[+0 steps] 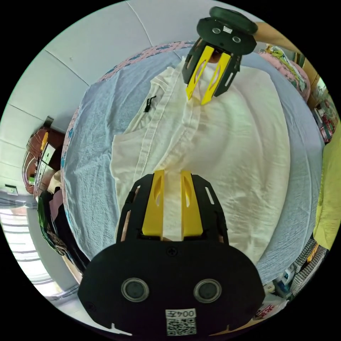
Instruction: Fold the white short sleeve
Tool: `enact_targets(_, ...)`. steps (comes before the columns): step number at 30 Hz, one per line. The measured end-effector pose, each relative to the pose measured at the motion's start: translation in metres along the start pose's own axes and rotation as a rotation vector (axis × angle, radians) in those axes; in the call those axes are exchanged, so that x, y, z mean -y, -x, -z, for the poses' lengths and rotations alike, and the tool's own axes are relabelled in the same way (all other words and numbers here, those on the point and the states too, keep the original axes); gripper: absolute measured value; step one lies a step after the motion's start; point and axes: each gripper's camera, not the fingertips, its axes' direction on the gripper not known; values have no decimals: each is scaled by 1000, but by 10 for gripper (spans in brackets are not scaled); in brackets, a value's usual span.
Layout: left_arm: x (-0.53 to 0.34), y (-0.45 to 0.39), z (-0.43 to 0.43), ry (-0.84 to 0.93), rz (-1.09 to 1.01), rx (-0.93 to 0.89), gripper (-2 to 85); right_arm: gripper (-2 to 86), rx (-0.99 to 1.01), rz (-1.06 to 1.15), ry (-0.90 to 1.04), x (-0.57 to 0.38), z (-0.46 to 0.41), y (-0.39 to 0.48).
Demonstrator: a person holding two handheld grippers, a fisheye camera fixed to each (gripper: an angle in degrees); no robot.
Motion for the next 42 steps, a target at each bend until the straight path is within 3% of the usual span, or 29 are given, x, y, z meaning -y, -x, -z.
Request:
enact_targets(5, -7, 20, 5, -21, 132, 6, 64, 18, 28, -158, -19, -3, 3, -36)
enact_targets(11, -23, 40, -2, 3, 223, 1, 60, 61, 105, -300, 32, -5, -21, -68)
enact_targets(23, -67, 48, 11, -82, 193, -60, 83, 73, 432, -572, -87, -73, -40, -114)
enact_targets(28, -70, 38, -5, 8, 89, -44, 92, 65, 463, -589, -81, -87, -51, -116)
enact_targets(34, -85, 65, -23, 60, 179, 86, 77, 72, 461, -576, -65, -103, -60, -113)
enact_targets(42, -132, 132, -50, 69, 455, -169, 72, 54, 424, -696, -88, -152, -66, -116)
